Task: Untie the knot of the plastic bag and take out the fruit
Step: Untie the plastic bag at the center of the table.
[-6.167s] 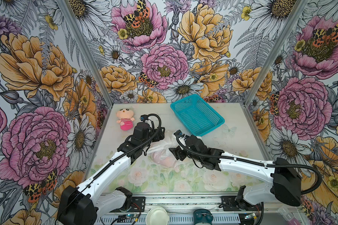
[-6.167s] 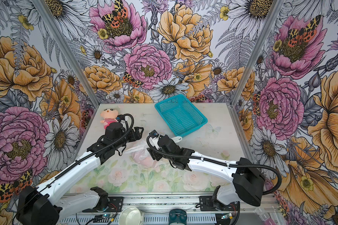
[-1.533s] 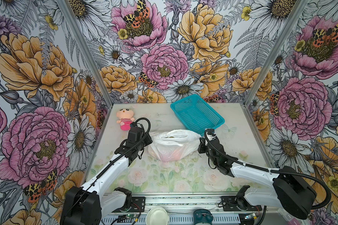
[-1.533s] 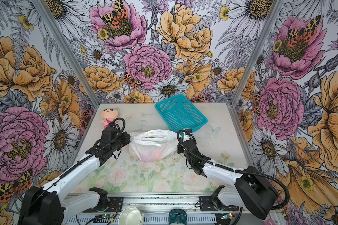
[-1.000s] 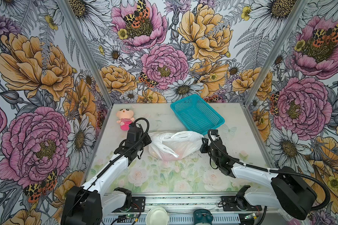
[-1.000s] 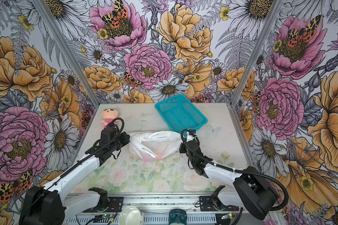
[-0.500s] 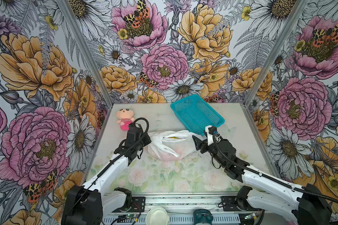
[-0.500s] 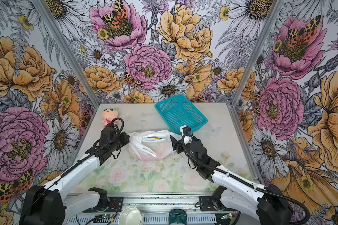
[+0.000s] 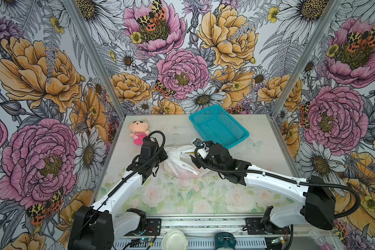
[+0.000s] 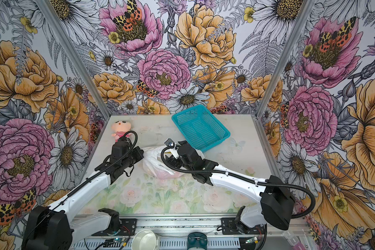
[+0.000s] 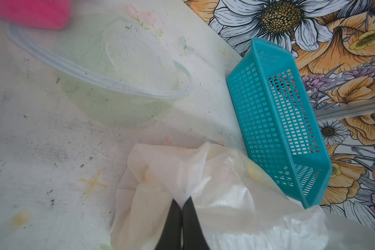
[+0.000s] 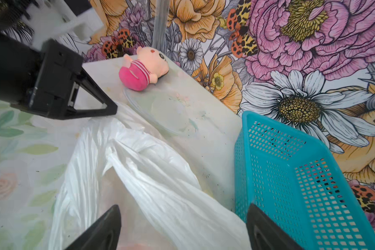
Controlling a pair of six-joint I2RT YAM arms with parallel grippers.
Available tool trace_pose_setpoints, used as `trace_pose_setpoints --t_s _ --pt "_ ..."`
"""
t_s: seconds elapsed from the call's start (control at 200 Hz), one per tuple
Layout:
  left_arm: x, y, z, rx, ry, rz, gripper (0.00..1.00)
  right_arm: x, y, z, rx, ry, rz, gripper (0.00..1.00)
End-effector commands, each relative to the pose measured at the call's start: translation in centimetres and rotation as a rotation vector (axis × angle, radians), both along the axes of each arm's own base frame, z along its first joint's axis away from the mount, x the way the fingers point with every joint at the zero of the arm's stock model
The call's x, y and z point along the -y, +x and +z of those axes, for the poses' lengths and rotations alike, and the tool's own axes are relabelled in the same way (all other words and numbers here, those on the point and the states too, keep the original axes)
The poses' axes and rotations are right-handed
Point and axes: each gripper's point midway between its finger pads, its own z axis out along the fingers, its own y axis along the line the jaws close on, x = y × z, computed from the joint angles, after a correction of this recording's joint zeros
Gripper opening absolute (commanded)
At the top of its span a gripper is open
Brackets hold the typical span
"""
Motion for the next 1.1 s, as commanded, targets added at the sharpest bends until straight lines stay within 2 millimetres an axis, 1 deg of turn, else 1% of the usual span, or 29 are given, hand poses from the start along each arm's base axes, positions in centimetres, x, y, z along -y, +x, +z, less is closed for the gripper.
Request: trace_pose_setpoints --t_s 0.0,0.065,0.09,0.13,0.16,0.17,0.175,0.195,0.22,0.25,0.3,0.335,0.375,0.395,0.415,0.445,0.48,0.545,0.555,0.57,0.695,0.79,0.875,0.96,0.985,1.03,1.095 --pt "0.1 0.4 0.6 0.021 0.006 0.003 0.0 0.1 1.5 0.8 0.047 -0.066 -0.055 0.91" --pt "0.1 0.4 0.6 0.021 0.007 0.002 0.0 0.4 2.5 1.0 0.067 -0.08 -0.109 0.85" --pt "0.1 0.4 0.6 0.022 0.007 0.002 0.0 0.5 2.9 1.1 0.072 -0.084 -0.13 0.8" --pt "0.1 0.4 0.7 0.023 0.008 0.003 0.0 0.8 3.4 1.3 0.08 -0.083 -0.16 0.67" --pt "0.1 0.4 0.7 0.024 0.007 0.001 0.0 1.0 3.8 1.5 0.082 -0.077 -0.18 0.54" --pt "0.1 0.4 0.8 0.024 0.007 0.001 0.0 1.0 3.9 1.6 0.082 -0.075 -0.187 0.46" --pt "0.1 0.4 0.8 0.023 0.007 0.001 0.0 1.1 3.9 1.6 0.082 -0.072 -0.189 0.44" --pt "0.1 0.4 0.8 0.024 0.007 0.001 0.0 1.2 4.1 1.8 0.082 -0.064 -0.2 0.3" --pt "0.1 0.4 0.8 0.025 0.008 0.002 0.0 1.4 4.3 2.0 0.082 -0.052 -0.216 0.18" --pt "0.1 0.3 0.9 0.027 0.011 0.002 0.0 1.6 4.5 2.2 0.077 -0.034 -0.232 0.1" --pt "0.0 0.3 1.0 0.031 0.015 0.004 0.0 2.0 4.7 2.8 0.07 0.009 -0.247 0.04" --pt "0.0 0.2 1.2 0.037 0.018 0.005 0.05 2.3 4.8 3.0 0.063 0.044 -0.256 0.01" --pt "0.0 0.1 1.5 0.047 0.025 0.005 0.14 2.6 4.9 3.4 0.054 0.092 -0.259 0.0" --pt "0.1 0.0 1.7 0.053 0.03 0.005 0.2 2.7 4.8 3.5 0.047 0.113 -0.258 0.0" --pt "0.0 0.0 2.0 0.064 0.038 0.006 0.29 2.7 4.8 3.7 0.039 0.137 -0.252 0.0" --pt "0.1 -0.2 2.4 0.077 0.051 0.006 0.45 2.9 4.9 3.9 0.027 0.175 -0.249 0.0" --pt "0.1 -0.5 2.9 0.097 0.073 0.008 0.57 3.2 5.0 4.0 0.015 0.211 -0.249 0.0" --pt "0.2 -1.1 4.5 0.155 0.125 0.008 0.72 3.4 5.2 4.3 -0.017 0.293 -0.241 0.0" --pt "0.2 -1.2 4.6 0.164 0.135 0.008 0.74 4.1 5.8 4.2 -0.022 0.304 -0.258 0.0" --pt "0.2 -1.4 5.1 0.182 0.155 0.016 0.76 4.5 6.2 4.3 -0.03 0.322 -0.266 0.0" --pt "1.1 -3.2 8.4 0.325 0.279 0.001 0.87 7.4 8.3 4.7 -0.071 0.419 -0.349 0.0" --pt "2.3 -4.1 10.2 0.419 0.353 -0.04 0.88 9.9 10.0 4.8 -0.076 0.456 -0.428 0.0" --pt "4.0 -4.7 11.0 0.49 0.406 -0.1 0.88 11.8 11.5 4.4 -0.094 0.468 -0.496 0.0" --pt "6.0 -5.1 11.2 0.546 0.452 -0.178 0.89 13.5 12.7 3.8 -0.118 0.486 -0.55 0.0" --pt "6.4 -5.1 11.3 0.558 0.464 -0.192 0.93 13.9 12.9 3.5 -0.131 0.493 -0.56 0.0" --pt "7.2 -5.2 11.3 0.571 0.498 -0.215 0.98 14.2 13.2 3.1 -0.149 0.508 -0.563 0.0" --pt "8.0 -5.2 11.4 0.575 0.54 -0.238 0.99 14.2 13.1 3.0 -0.165 0.527 -0.549 0.0"
